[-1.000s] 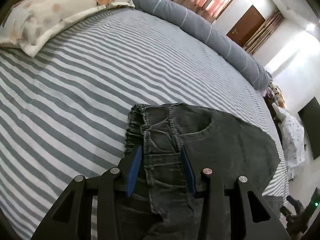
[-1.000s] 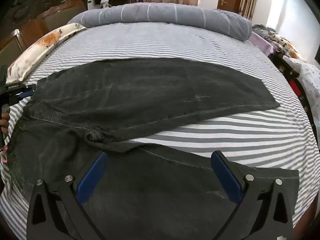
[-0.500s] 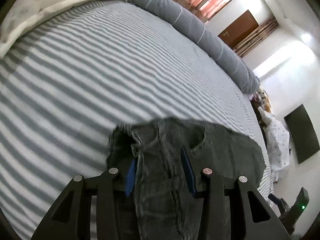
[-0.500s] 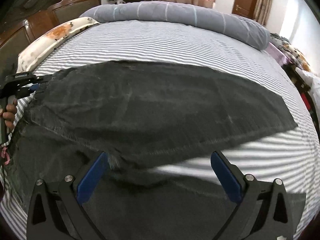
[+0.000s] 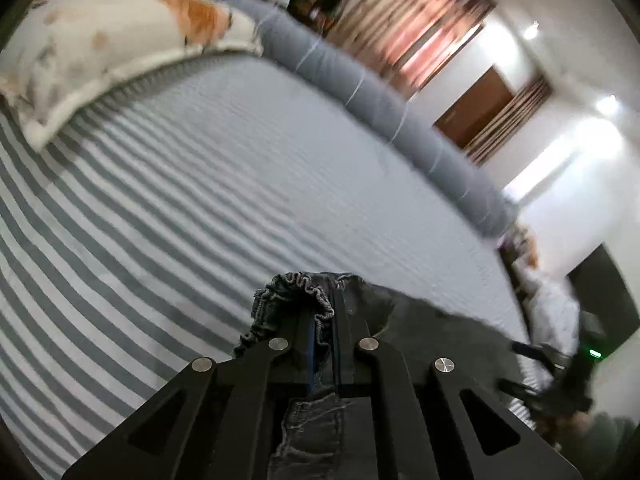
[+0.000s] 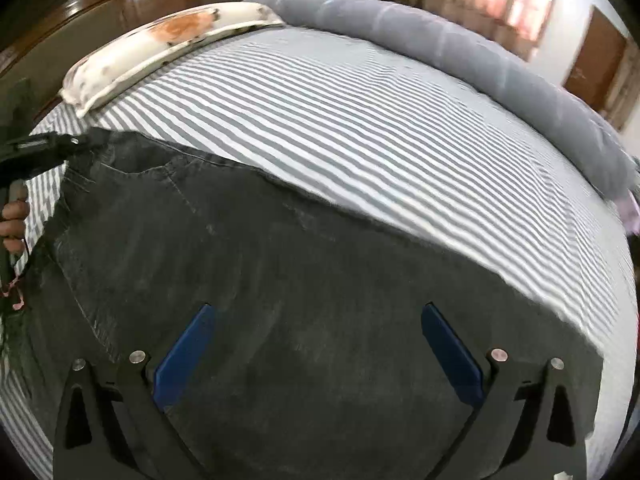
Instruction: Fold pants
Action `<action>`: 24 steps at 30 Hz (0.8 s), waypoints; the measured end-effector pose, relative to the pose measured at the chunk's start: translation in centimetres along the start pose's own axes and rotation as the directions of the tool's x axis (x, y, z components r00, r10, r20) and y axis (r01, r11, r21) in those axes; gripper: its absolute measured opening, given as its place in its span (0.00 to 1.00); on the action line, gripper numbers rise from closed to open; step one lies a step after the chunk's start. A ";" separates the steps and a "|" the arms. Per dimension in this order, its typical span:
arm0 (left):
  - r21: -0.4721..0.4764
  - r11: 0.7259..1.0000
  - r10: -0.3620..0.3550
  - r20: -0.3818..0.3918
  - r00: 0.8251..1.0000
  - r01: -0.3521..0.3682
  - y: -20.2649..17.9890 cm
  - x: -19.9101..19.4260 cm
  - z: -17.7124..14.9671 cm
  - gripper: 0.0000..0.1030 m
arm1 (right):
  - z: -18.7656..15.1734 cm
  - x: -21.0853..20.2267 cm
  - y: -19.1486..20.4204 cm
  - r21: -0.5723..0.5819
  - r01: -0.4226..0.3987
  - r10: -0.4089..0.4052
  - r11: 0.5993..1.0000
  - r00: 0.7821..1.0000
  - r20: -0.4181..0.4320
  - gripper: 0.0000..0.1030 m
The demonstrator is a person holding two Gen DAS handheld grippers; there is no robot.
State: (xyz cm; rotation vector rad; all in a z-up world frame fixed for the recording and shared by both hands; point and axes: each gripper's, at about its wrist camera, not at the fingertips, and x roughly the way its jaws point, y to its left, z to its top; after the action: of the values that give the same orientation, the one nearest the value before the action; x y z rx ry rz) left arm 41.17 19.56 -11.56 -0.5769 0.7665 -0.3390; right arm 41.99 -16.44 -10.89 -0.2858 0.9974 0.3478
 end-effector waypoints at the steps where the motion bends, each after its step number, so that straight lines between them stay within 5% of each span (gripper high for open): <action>1: 0.008 1.000 -0.007 0.024 1.000 0.007 -0.5 -0.7 -0.1 0.06 | 0.6 0.3 -0.5 -0.018 -0.028 0.027 0.999 1.000 -0.004 0.99; 6: 0.013 0.998 -0.054 0.085 0.995 0.054 -1.6 -2.9 -0.3 0.06 | 4.3 2.6 -3.0 -0.120 -0.095 0.089 0.988 0.995 -0.055 0.99; 10: -0.038 0.995 -0.084 0.120 0.989 0.089 -1.2 -3.7 -0.2 0.06 | 6.8 4.9 -5.2 -0.159 -0.221 0.197 0.962 0.969 -0.151 0.95; 12: -0.068 0.993 -0.088 0.137 0.987 0.098 -0.8 -3.9 -0.4 0.06 | 7.8 6.2 -6.2 -0.180 -0.281 0.245 0.943 0.949 -0.199 0.78; 17: -0.050 0.996 -0.059 0.152 0.987 0.067 -1.4 -4.0 -0.6 0.06 | 9.4 9.7 -7.1 -0.138 -0.466 0.403 0.874 0.853 -0.330 0.77; 19: -0.034 0.998 -0.041 0.159 0.986 0.046 -1.6 -4.0 -0.6 0.06 | 9.0 10.9 -6.7 -0.134 -0.536 0.449 0.833 0.798 -0.401 0.74; 24: -0.026 1.000 -0.010 0.162 0.987 0.014 -1.3 -4.2 -1.0 0.06 | 6.7 12.3 -9.2 -0.151 -0.546 0.406 0.824 0.755 -0.515 0.49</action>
State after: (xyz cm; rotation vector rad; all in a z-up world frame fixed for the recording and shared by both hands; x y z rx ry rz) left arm 37.45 20.19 -9.00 -0.6266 0.6120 -0.2894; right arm 57.03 -20.25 -17.28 -0.3893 1.5023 0.9451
